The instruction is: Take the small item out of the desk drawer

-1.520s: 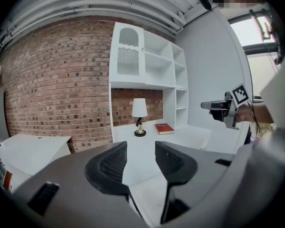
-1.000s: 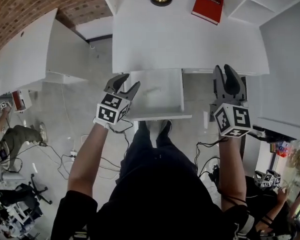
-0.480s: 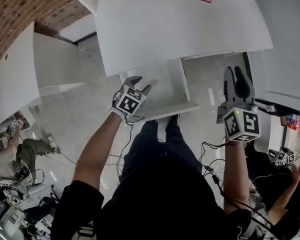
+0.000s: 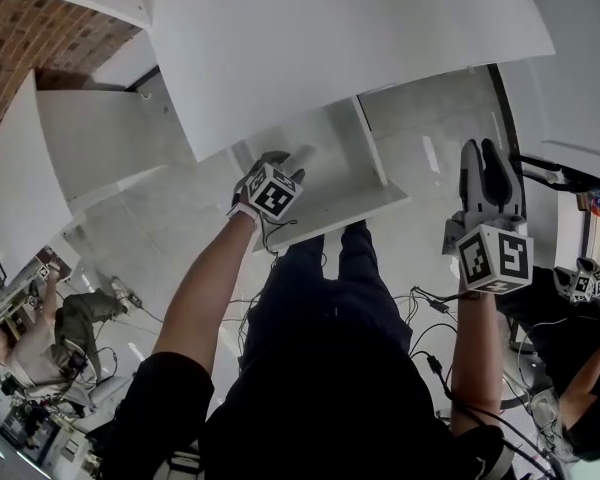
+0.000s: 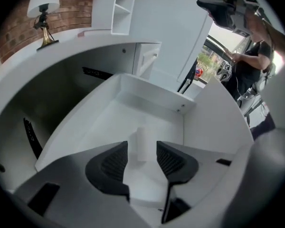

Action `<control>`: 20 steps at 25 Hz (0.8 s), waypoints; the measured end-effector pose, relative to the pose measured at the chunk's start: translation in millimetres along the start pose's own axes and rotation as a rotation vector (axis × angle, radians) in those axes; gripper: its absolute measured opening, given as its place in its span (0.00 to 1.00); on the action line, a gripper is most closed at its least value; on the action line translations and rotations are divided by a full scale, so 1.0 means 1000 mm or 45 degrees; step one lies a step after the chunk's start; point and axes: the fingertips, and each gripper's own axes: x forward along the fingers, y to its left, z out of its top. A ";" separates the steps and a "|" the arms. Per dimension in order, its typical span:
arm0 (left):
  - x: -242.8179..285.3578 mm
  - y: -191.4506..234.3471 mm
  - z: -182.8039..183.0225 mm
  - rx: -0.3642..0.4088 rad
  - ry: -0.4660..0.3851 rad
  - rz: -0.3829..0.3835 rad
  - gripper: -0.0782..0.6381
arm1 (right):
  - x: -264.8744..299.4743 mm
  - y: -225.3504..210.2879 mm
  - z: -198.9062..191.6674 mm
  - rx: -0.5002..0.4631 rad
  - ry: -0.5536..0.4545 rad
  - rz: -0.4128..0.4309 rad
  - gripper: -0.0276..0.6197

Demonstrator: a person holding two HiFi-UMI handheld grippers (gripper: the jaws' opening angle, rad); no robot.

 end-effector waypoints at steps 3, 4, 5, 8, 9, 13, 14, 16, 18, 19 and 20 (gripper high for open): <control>0.023 0.001 -0.008 -0.017 0.048 -0.037 0.37 | -0.002 -0.006 -0.016 0.012 0.043 -0.028 0.20; 0.030 0.001 -0.010 -0.023 0.059 -0.042 0.37 | -0.003 -0.008 -0.022 0.018 0.056 -0.038 0.20; 0.036 0.002 -0.011 -0.026 0.069 -0.046 0.37 | -0.005 -0.011 -0.027 0.024 0.068 -0.047 0.20; 0.054 0.000 -0.012 -0.019 0.092 -0.079 0.37 | -0.006 -0.017 -0.041 0.029 0.100 -0.069 0.20; 0.060 -0.002 -0.014 -0.010 0.104 -0.096 0.37 | -0.006 -0.019 -0.045 0.027 0.113 -0.076 0.20; 0.073 -0.002 -0.021 0.006 0.164 -0.105 0.37 | -0.004 -0.025 -0.052 0.023 0.149 -0.102 0.19; 0.074 0.001 -0.024 -0.004 0.184 -0.093 0.37 | -0.003 -0.026 -0.053 0.022 0.152 -0.105 0.19; 0.076 0.003 -0.029 -0.020 0.215 -0.062 0.33 | -0.004 -0.026 -0.054 0.022 0.153 -0.102 0.18; 0.079 -0.001 -0.028 -0.028 0.219 -0.043 0.30 | -0.006 -0.030 -0.055 0.021 0.146 -0.094 0.18; 0.079 -0.005 -0.025 -0.034 0.212 -0.042 0.30 | -0.007 -0.034 -0.056 0.020 0.141 -0.089 0.17; 0.080 -0.008 -0.021 -0.042 0.201 -0.042 0.30 | -0.007 -0.037 -0.057 0.020 0.137 -0.084 0.17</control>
